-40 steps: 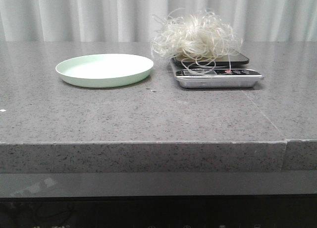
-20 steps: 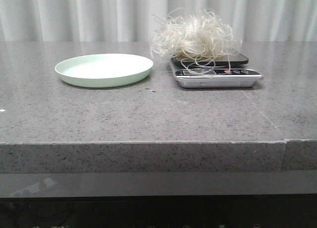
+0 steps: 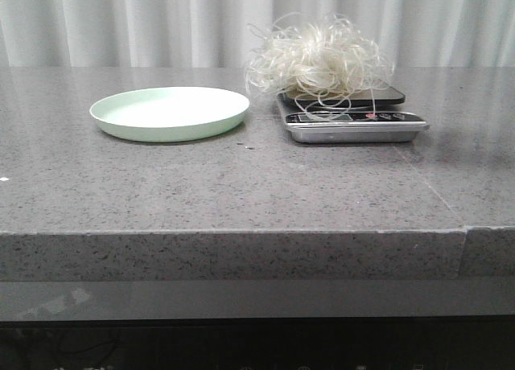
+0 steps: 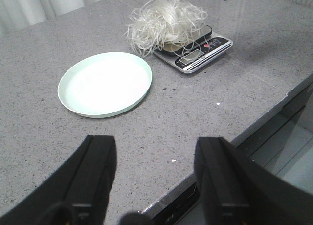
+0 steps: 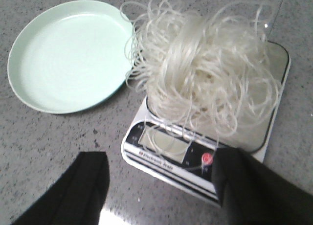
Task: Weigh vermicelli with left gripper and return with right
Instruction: 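Lower the right gripper onto the vermicelli on the scale and grasp it, then lift the vermicelli with the right gripper and carry it over the plate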
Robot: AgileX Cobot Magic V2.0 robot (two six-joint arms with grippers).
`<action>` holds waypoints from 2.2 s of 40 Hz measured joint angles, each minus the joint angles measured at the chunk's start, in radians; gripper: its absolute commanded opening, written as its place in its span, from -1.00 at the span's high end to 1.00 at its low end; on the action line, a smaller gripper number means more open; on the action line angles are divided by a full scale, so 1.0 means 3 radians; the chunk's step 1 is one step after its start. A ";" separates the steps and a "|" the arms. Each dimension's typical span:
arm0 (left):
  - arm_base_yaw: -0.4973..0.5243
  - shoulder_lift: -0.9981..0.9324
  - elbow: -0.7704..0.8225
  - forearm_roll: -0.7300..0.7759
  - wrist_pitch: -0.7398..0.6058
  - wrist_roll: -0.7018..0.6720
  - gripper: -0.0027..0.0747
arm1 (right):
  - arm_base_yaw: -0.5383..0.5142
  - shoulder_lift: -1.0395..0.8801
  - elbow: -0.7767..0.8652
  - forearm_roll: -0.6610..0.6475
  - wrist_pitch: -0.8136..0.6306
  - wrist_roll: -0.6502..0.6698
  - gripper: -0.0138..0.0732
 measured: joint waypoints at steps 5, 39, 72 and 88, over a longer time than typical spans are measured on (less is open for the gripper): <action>0.0000 0.0000 0.0000 0.0000 0.0000 0.0000 -0.20 | 0.0000 0.0359 -0.0321 0.0000 -0.0002 0.0000 -0.61; 0.0000 0.0000 0.0000 0.0000 0.0000 0.0000 -0.20 | 0.0000 0.1523 -0.1213 -0.0252 -0.0030 -0.0005 -0.13; 0.0000 0.0000 0.0000 0.0000 0.0000 0.0000 -0.20 | 0.0056 0.1523 -0.1894 -0.0262 0.0627 -0.0007 0.29; 0.0000 0.0000 0.0000 0.0000 0.0000 0.0000 -0.20 | 0.0598 0.1483 -0.2375 -0.0256 0.0485 -0.0007 0.29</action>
